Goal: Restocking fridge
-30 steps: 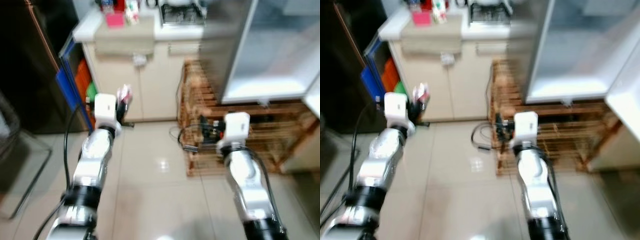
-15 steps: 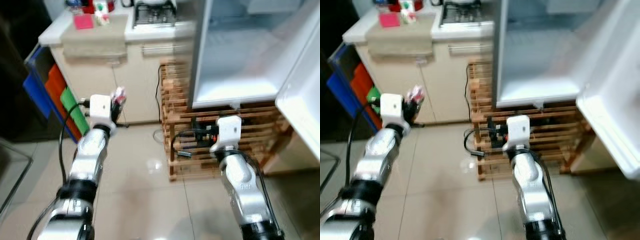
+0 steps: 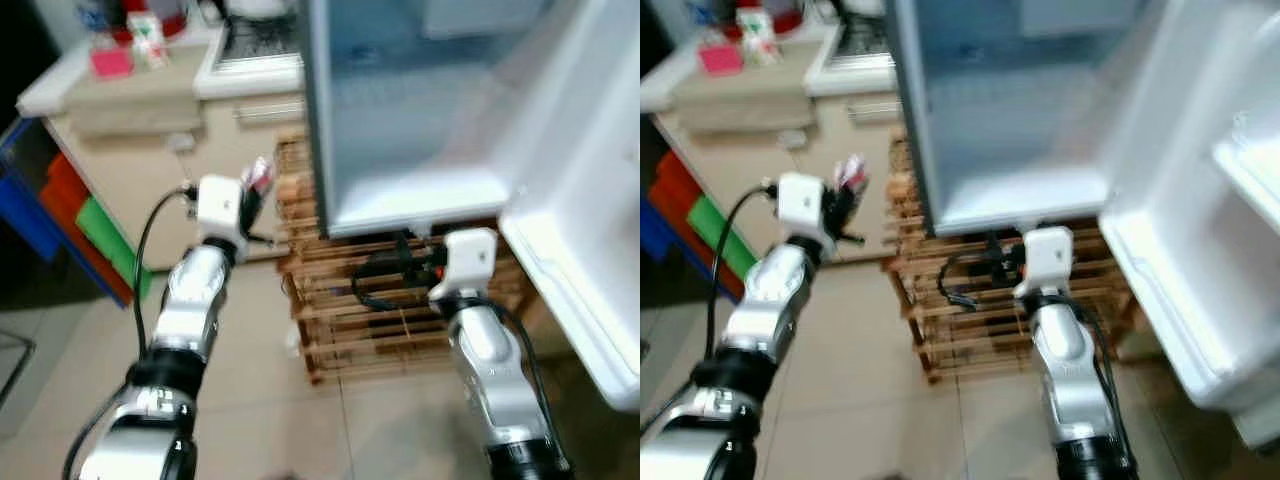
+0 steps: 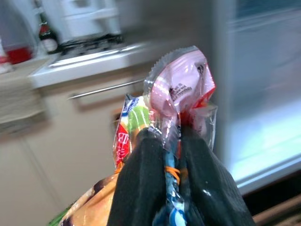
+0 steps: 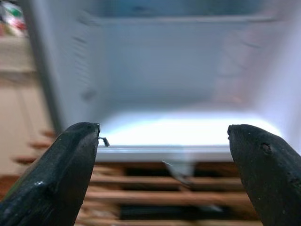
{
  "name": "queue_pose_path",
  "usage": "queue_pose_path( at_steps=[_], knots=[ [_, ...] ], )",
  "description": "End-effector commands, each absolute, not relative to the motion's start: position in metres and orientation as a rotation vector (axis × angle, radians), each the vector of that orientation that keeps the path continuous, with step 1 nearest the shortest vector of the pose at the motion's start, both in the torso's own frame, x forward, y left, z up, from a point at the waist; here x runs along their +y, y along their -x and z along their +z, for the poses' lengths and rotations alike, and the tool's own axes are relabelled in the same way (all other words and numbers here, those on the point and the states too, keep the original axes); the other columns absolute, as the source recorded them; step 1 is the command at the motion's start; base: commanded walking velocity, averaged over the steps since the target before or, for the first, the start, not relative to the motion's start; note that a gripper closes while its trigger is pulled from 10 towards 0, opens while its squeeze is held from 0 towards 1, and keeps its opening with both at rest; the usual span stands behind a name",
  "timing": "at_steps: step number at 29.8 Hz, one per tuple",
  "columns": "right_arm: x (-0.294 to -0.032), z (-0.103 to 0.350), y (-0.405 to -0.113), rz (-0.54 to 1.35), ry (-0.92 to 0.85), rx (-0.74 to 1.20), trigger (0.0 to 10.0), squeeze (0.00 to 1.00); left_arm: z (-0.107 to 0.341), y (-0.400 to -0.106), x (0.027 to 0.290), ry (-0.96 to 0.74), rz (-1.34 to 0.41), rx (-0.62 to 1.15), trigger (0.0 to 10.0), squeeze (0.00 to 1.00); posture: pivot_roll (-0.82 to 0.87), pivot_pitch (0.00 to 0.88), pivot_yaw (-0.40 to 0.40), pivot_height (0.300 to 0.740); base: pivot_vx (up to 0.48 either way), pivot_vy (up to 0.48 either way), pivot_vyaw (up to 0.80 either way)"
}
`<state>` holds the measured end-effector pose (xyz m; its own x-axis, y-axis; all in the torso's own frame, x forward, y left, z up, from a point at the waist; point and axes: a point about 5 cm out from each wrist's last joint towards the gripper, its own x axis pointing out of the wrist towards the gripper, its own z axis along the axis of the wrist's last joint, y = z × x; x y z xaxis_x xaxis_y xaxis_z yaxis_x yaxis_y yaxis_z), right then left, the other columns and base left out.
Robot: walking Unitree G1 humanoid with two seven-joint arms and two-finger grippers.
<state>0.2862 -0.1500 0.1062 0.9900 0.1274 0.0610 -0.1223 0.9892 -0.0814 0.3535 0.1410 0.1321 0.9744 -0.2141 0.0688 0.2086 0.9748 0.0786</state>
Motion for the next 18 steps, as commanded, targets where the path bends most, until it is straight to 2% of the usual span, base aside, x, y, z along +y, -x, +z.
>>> queue_pose_path(
  at_steps=[1,3,5,8,18],
  knots=[
    [-0.150,0.108,-0.286,0.110,0.078,-0.078,10.0,0.00,0.134,-0.353,0.147,-0.075,-0.210,-0.092,10.0,0.00,-0.10,0.000,0.113,0.740,0.000,0.000,0.00],
    [-0.152,0.108,-0.286,0.100,0.084,-0.078,10.0,0.00,0.134,-0.353,0.147,-0.075,-0.210,-0.092,10.0,0.00,-0.10,0.000,0.112,0.740,0.000,0.000,0.00],
    [-0.173,0.107,-0.288,-0.028,0.112,-0.064,10.0,0.00,0.134,-0.354,0.149,-0.076,-0.206,-0.093,10.0,0.00,-0.10,0.000,0.107,0.740,0.000,0.000,0.00],
    [-0.186,0.106,-0.287,-0.085,0.134,-0.056,10.0,0.00,0.134,-0.354,0.150,-0.076,-0.202,-0.091,10.0,0.00,-0.10,0.000,0.104,0.740,0.000,0.000,0.00],
    [-0.218,0.093,-0.282,-0.171,0.199,0.027,10.0,0.00,0.131,-0.354,0.149,-0.071,-0.202,-0.085,10.0,0.00,-0.11,0.000,0.102,0.740,0.000,0.000,0.00]
  ],
)
